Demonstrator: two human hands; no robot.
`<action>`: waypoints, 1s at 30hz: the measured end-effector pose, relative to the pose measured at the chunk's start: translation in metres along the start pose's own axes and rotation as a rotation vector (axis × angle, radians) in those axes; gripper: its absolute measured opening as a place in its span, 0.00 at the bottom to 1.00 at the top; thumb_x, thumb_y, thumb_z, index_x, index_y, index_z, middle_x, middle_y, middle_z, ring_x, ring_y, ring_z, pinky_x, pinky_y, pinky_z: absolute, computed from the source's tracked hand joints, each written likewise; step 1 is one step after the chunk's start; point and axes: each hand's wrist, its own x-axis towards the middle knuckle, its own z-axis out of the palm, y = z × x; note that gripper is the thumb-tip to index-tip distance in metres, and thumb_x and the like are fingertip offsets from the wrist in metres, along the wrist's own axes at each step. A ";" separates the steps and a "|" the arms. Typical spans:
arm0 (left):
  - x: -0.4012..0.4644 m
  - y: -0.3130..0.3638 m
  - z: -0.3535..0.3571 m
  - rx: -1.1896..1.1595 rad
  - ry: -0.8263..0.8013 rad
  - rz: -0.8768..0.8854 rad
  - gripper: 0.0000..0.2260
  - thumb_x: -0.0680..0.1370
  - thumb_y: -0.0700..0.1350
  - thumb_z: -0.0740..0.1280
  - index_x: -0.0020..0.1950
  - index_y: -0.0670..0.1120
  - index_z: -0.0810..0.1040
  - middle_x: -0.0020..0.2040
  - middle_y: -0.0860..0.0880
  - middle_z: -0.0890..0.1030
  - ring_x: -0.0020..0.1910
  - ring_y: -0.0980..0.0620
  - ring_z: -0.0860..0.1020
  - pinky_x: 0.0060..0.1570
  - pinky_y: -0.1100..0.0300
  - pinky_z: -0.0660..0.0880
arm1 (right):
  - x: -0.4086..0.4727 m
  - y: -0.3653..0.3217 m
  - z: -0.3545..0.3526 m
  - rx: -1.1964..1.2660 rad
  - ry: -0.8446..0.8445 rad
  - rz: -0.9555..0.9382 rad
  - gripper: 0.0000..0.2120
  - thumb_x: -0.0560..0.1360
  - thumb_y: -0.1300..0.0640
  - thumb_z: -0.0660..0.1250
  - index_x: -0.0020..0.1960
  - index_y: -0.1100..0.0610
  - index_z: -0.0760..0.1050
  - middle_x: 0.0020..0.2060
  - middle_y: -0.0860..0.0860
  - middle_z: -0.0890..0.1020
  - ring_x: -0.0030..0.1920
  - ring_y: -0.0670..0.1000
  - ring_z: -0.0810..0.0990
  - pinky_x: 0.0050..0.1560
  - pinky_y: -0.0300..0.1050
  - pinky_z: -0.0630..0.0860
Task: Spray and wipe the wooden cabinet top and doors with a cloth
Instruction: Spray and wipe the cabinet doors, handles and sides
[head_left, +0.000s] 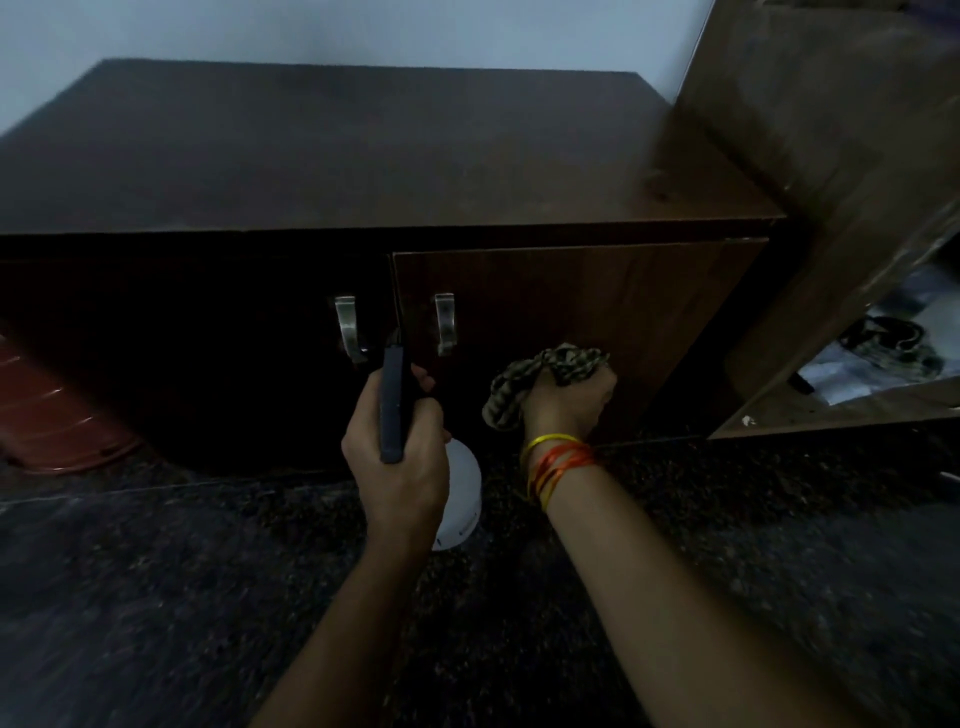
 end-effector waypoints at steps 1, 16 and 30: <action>-0.001 -0.001 -0.003 0.007 0.004 -0.004 0.04 0.77 0.35 0.60 0.48 0.40 0.74 0.33 0.46 0.71 0.31 0.49 0.70 0.32 0.63 0.70 | -0.004 0.002 0.003 0.030 -0.025 0.031 0.22 0.74 0.68 0.65 0.66 0.64 0.65 0.61 0.58 0.73 0.59 0.54 0.75 0.57 0.36 0.68; 0.004 0.020 -0.033 0.043 0.081 0.022 0.06 0.78 0.35 0.61 0.47 0.45 0.74 0.34 0.46 0.71 0.31 0.47 0.70 0.31 0.55 0.69 | -0.053 -0.065 0.029 0.226 -0.084 -0.028 0.24 0.68 0.61 0.70 0.61 0.53 0.67 0.59 0.58 0.74 0.56 0.57 0.77 0.60 0.56 0.75; 0.005 0.014 -0.047 0.023 0.094 -0.019 0.10 0.80 0.35 0.62 0.47 0.50 0.74 0.37 0.48 0.73 0.32 0.48 0.71 0.32 0.53 0.69 | -0.083 -0.003 0.017 -0.384 -0.292 -0.720 0.22 0.76 0.55 0.66 0.66 0.61 0.65 0.63 0.60 0.68 0.58 0.59 0.74 0.48 0.37 0.64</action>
